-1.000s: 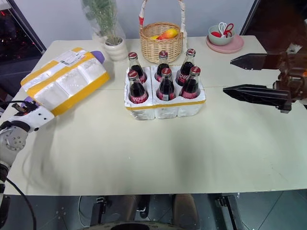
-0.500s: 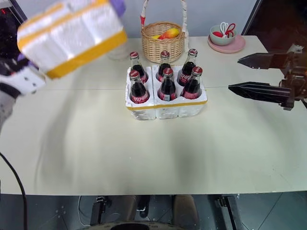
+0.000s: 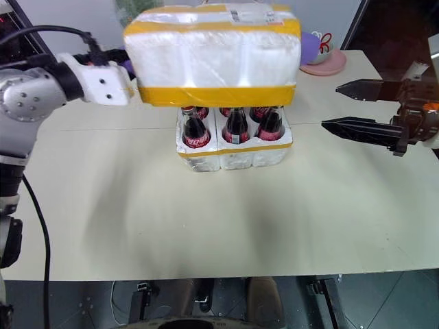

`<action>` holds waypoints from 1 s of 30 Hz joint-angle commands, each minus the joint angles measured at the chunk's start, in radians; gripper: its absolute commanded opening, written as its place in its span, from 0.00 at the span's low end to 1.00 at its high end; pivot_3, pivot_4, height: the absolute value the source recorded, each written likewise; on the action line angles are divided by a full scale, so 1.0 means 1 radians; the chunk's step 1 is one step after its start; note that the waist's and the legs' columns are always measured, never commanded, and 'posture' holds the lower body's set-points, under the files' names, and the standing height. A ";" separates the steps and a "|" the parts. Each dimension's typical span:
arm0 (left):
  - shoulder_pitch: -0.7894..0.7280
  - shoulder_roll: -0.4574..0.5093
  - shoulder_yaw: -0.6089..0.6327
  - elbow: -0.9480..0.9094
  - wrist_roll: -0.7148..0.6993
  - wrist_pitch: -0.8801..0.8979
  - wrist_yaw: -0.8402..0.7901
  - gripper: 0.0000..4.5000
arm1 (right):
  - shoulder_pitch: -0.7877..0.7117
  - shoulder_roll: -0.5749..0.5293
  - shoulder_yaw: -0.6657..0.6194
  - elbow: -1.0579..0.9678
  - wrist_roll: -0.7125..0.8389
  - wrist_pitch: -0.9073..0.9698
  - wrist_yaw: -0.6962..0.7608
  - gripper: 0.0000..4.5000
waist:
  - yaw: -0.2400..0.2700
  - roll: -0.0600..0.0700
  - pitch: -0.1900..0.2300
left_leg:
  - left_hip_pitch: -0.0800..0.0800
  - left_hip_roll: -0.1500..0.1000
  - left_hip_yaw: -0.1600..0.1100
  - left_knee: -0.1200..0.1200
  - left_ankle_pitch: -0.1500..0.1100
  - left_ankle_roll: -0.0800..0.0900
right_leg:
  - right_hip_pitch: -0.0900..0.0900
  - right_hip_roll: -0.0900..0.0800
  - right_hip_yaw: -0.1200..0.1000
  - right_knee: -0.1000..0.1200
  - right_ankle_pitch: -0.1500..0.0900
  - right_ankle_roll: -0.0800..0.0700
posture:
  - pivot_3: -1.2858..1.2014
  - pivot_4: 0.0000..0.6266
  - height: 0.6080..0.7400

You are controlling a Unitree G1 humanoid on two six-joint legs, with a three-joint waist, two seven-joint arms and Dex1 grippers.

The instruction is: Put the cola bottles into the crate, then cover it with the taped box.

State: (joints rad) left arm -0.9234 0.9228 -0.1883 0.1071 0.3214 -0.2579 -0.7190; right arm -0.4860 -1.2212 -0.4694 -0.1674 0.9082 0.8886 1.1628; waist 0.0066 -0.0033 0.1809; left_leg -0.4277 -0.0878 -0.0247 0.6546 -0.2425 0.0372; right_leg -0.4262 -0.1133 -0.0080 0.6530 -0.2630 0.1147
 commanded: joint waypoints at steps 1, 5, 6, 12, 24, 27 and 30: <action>-0.024 -0.001 -0.025 -0.070 0.089 -0.003 -0.013 0.10 | -0.004 0.010 -0.047 -0.027 0.023 -0.001 -0.022 1.00 | 0.004 0.000 0.000 | 0.000 0.000 0.000 0.001 0.000 0.000 | 0.000 0.000 0.000 0.000 0.000 0.000 | 0.52 0.24 1.00; 0.004 -0.020 -0.051 -0.112 0.177 -0.024 0.006 0.10 | -0.011 0.024 -0.056 -0.038 0.043 0.010 -0.052 1.00 | 0.008 0.000 0.000 | -0.001 0.000 -0.001 0.007 -0.002 0.003 | 0.003 0.000 0.000 0.001 0.000 0.000 | 0.52 0.24 1.00; 0.010 -0.013 -0.051 -0.125 0.211 -0.038 0.019 0.10 | -0.009 0.024 -0.059 -0.040 0.046 0.011 -0.056 1.00 | 0.007 0.000 0.000 | 0.000 0.000 -0.001 0.008 -0.002 0.004 | 0.003 0.000 0.000 0.001 0.000 0.000 | 0.52 0.24 1.00; 0.056 -0.027 -0.015 -0.194 0.212 0.022 -0.009 0.10 | -0.010 0.025 -0.064 -0.038 0.054 0.014 -0.078 1.00 | 0.005 0.000 0.000 | -0.001 0.000 0.000 0.009 -0.003 0.004 | 0.003 0.000 0.000 0.001 0.001 0.001 | 0.52 0.24 1.00; 0.229 0.053 0.093 -0.112 0.036 0.111 -0.136 0.94 | 0.053 -0.004 -0.064 -0.024 0.003 -0.017 -0.027 1.00 | 0.006 0.000 0.000 | 0.000 0.000 -0.001 0.009 -0.003 0.004 | 0.003 0.000 0.000 0.001 0.001 0.001 | 0.52 0.24 1.00; 0.276 0.072 0.169 -0.062 -0.156 0.188 -0.269 0.94 | 0.112 -0.017 -0.074 -0.019 -0.047 -0.051 0.005 1.00 | 0.005 0.000 0.000 | 0.000 0.000 -0.001 0.009 -0.003 0.005 | 0.003 0.000 0.000 0.001 0.001 0.001 | 0.52 0.24 1.00; 0.268 0.057 0.275 -0.059 -0.429 0.438 -0.413 0.94 | 0.161 -0.023 -0.077 -0.009 -0.092 -0.085 0.028 1.00 | 0.007 0.000 0.000 | -0.001 0.000 -0.001 0.009 -0.003 0.005 | 0.003 0.000 0.000 0.001 0.001 0.001 | 0.52 0.24 1.00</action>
State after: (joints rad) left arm -0.6279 0.9725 -0.0032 0.0729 0.0411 0.0531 -1.0694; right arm -0.3259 -1.2207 -0.5016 -0.1791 0.8359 0.8334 1.1748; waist 0.0133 -0.0032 0.1810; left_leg -0.4284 -0.0875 -0.0256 0.6641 -0.2454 0.0418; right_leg -0.4231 -0.1136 -0.0080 0.6545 -0.2624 0.1158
